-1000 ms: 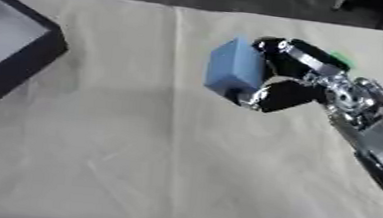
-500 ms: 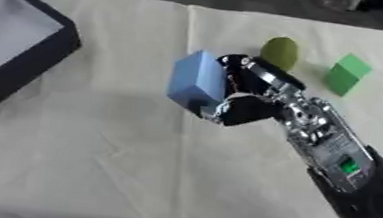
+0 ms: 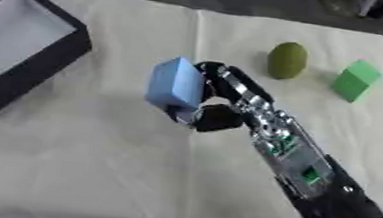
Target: Pick up the objects with one hand, pass them to the other hand, and then place them into the box on the other side of the table.
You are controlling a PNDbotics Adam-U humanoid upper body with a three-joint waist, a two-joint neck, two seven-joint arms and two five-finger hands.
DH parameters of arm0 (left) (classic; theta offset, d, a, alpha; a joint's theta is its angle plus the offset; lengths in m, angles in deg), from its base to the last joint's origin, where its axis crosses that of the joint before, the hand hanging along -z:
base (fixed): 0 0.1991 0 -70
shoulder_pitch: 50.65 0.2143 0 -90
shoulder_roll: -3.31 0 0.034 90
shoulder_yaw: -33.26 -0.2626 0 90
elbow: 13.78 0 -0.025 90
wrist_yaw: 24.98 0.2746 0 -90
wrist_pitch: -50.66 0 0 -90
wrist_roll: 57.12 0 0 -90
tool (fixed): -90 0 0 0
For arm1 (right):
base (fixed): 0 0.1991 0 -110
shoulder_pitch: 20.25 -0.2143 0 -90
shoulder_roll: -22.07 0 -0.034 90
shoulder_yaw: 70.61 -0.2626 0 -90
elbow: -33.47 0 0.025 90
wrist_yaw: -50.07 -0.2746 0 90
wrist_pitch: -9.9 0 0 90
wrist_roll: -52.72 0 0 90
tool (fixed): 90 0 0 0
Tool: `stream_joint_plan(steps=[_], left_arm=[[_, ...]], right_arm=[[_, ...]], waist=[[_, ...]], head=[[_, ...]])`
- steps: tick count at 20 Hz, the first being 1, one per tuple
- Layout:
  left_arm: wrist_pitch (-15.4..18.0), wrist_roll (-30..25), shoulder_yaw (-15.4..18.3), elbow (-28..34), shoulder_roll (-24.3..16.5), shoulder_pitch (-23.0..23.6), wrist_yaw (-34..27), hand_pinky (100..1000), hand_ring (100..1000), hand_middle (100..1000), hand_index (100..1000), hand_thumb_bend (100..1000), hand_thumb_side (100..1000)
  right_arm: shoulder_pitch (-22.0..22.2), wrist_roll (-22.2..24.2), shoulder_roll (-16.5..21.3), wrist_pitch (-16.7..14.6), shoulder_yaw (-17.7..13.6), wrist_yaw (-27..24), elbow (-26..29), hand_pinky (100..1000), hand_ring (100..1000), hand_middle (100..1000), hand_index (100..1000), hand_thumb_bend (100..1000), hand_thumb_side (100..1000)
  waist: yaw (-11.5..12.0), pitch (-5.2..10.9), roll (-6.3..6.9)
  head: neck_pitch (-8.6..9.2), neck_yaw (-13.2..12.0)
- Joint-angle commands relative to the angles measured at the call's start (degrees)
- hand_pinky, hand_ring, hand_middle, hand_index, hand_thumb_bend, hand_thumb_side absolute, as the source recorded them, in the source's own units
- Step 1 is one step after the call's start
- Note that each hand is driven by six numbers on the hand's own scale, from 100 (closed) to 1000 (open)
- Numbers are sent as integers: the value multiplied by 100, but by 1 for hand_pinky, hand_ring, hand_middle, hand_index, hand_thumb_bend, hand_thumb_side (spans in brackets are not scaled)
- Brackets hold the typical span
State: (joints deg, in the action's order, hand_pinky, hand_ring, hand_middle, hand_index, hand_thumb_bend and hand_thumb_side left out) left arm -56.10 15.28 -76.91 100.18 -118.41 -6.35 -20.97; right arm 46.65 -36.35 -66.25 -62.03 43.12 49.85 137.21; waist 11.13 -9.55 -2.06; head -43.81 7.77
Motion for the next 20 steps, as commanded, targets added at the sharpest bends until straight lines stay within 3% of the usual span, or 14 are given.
stream_joint_plan(steps=[1, 12, 20], left_arm=[[-37, -231, -109, 62, 220, -192, 248, 756, 683, 703, 733, 721, 396], [-491, -1302, -515, 63, 883, -455, 1077, 787, 731, 745, 759, 679, 416], [-520, -1711, -693, -131, 1225, -659, 1594, 794, 742, 754, 770, 680, 386]], right_arm=[[-120, -132, -222, -252, 41, -15, -165, 664, 582, 367, 489, 273, 100], [-191, -355, -802, -916, 159, 53, -806, 669, 582, 368, 490, 248, 100], [-303, -482, -1055, -1205, 165, 304, -1025, 668, 581, 369, 490, 211, 100]], waist=[[35, 116, 31], [200, 106, 66], [271, 95, 104]], head=[[-31, 26], [-31, 25], [-31, 54]])
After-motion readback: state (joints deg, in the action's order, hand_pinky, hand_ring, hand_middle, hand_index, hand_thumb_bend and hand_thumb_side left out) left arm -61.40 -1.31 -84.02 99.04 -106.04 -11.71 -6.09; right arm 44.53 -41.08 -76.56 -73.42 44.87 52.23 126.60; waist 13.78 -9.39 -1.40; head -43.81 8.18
